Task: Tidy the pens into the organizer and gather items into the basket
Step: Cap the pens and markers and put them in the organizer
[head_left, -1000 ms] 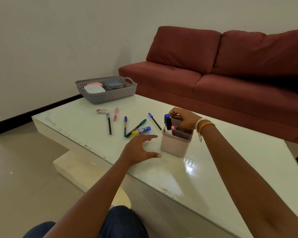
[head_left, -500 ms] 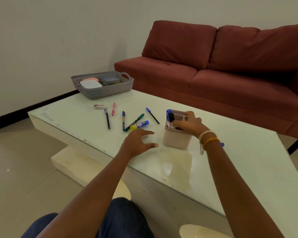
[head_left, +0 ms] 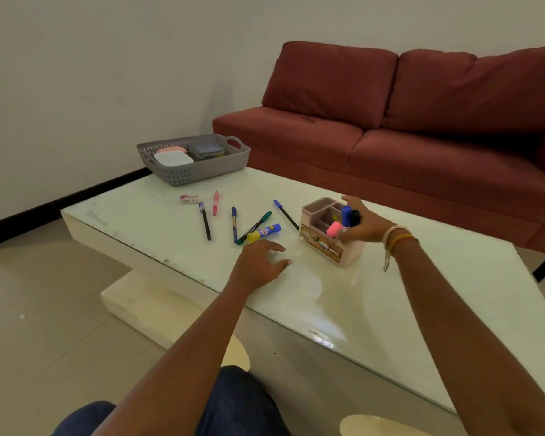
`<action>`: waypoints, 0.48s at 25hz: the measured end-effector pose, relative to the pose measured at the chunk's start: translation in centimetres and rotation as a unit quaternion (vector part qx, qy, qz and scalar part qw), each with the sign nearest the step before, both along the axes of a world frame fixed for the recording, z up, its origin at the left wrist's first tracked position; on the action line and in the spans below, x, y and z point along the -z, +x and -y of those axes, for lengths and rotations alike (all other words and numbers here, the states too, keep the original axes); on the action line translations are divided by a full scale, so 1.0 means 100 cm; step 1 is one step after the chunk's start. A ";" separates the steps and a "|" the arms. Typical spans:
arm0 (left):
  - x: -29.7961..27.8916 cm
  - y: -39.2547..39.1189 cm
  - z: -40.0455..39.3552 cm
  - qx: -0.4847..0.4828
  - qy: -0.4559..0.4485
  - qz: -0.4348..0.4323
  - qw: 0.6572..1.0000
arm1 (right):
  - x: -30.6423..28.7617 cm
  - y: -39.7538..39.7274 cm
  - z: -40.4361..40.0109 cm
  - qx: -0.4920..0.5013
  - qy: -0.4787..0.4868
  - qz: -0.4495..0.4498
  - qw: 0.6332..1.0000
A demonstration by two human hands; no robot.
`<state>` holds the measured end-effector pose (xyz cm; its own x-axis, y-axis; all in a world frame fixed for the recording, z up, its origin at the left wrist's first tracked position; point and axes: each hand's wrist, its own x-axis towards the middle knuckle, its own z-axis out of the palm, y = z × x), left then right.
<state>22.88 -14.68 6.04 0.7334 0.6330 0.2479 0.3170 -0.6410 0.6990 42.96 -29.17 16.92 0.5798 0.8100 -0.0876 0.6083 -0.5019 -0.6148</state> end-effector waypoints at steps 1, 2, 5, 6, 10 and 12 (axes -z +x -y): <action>0.001 0.001 -0.001 -0.013 -0.001 0.016 1.000 | -0.003 0.006 0.003 -0.013 0.005 -0.004 1.000; 0.001 0.001 -0.002 -0.027 -0.002 0.036 0.999 | -0.001 0.013 0.004 -0.028 0.012 -0.007 1.000; 0.005 0.003 -0.005 -0.084 0.028 0.108 0.990 | 0.000 0.017 0.012 -0.011 0.031 -0.025 0.999; 0.005 0.003 -0.006 -0.119 0.045 0.125 0.984 | 0.001 0.016 0.017 0.003 0.044 -0.031 0.999; 0.004 0.009 -0.015 -0.205 0.050 0.072 0.975 | -0.011 -0.002 0.029 0.063 0.173 0.024 0.983; 0.007 0.015 -0.015 -0.209 0.081 0.003 0.974 | -0.013 -0.008 0.029 0.109 0.278 0.046 0.953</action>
<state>24.36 -13.18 5.38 0.4171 0.8289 0.3726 0.5704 -0.5580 0.6028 42.19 -32.11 18.25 0.7237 0.5767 0.3790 0.5912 -0.2348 -0.7716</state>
